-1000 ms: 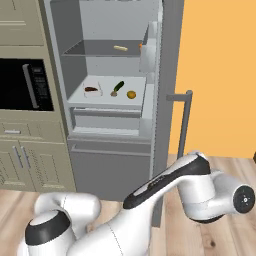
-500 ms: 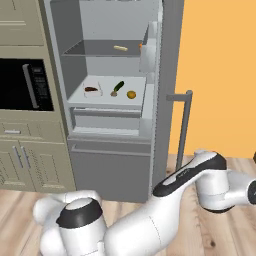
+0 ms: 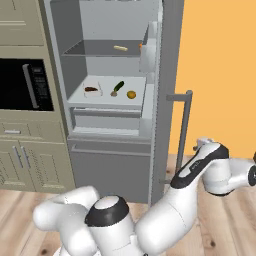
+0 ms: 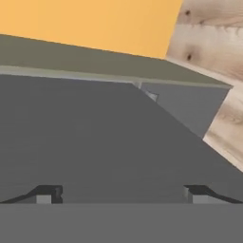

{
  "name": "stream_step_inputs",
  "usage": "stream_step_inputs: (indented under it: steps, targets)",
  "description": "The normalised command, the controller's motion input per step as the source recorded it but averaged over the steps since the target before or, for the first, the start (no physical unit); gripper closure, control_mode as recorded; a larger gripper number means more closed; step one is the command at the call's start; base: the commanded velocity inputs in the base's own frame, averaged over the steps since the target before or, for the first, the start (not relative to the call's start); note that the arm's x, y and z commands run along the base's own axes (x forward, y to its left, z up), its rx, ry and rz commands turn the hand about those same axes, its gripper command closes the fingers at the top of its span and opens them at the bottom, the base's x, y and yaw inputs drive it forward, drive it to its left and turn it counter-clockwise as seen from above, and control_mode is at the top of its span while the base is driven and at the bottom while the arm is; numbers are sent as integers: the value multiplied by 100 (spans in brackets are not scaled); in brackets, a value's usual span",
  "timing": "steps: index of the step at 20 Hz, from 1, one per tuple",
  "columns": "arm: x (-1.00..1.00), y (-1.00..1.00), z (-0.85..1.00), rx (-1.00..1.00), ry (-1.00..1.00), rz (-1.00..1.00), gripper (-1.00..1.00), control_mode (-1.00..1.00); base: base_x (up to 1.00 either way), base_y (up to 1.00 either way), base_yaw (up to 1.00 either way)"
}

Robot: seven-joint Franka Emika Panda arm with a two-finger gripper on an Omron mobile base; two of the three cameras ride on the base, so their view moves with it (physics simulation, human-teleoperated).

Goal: Place the tupperware on the second highest shelf of the fridge. Make space for the tupperware among the existing items by rearranging them on the shelves if needed. Close the fridge door when finished.

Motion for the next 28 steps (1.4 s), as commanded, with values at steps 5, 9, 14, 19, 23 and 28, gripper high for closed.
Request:
stream_step_inputs:
  steps: [5,9,14,19,23,28]
  targets:
    - [42,39,-24,16,21,15,-100,-100,0,0,0]
    - [-3,97,-44,11,10,26,-100,-100,0,0,0]
    - [-2,100,-29,6,0,24,-100,-100,0,0,0]
    - [0,100,-1,5,0,17,-100,-100,0,0,0]
    - [9,100,0,1,-1,13,-100,-100,0,0,0]
    - [24,100,8,0,-10,3,-100,-100,0,0,0]
